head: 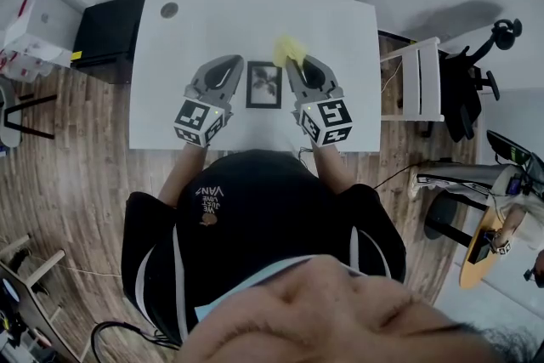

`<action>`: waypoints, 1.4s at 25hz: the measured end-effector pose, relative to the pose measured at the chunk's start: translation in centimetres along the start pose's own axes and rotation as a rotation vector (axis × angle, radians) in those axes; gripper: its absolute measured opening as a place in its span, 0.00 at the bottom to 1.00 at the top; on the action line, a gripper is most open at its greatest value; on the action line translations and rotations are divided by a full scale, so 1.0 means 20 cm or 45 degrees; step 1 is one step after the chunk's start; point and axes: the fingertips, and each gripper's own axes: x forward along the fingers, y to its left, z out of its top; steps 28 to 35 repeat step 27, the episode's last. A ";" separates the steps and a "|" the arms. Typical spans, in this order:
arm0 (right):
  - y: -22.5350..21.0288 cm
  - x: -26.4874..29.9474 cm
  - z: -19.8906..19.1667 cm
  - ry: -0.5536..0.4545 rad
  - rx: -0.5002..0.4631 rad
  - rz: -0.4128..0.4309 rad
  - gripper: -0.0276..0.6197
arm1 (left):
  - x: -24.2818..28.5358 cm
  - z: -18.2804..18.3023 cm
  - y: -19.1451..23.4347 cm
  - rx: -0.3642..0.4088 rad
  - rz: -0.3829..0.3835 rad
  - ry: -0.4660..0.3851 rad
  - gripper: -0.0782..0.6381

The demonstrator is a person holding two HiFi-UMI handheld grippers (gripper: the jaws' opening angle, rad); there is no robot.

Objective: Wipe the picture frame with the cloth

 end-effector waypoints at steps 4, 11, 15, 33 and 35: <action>0.00 0.00 0.00 0.004 -0.011 -0.003 0.11 | 0.00 0.00 0.00 -0.002 -0.001 0.003 0.13; 0.00 0.02 -0.01 0.011 -0.003 0.004 0.11 | 0.00 -0.02 0.01 -0.007 0.004 0.014 0.13; 0.01 0.03 -0.02 0.012 0.001 0.007 0.11 | 0.00 -0.01 0.02 -0.006 0.005 0.015 0.13; 0.02 0.02 -0.03 0.012 0.008 0.007 0.11 | -0.01 -0.01 0.01 -0.004 0.001 0.015 0.13; 0.02 0.02 -0.03 0.012 0.008 0.007 0.11 | -0.01 -0.01 0.01 -0.004 0.001 0.015 0.13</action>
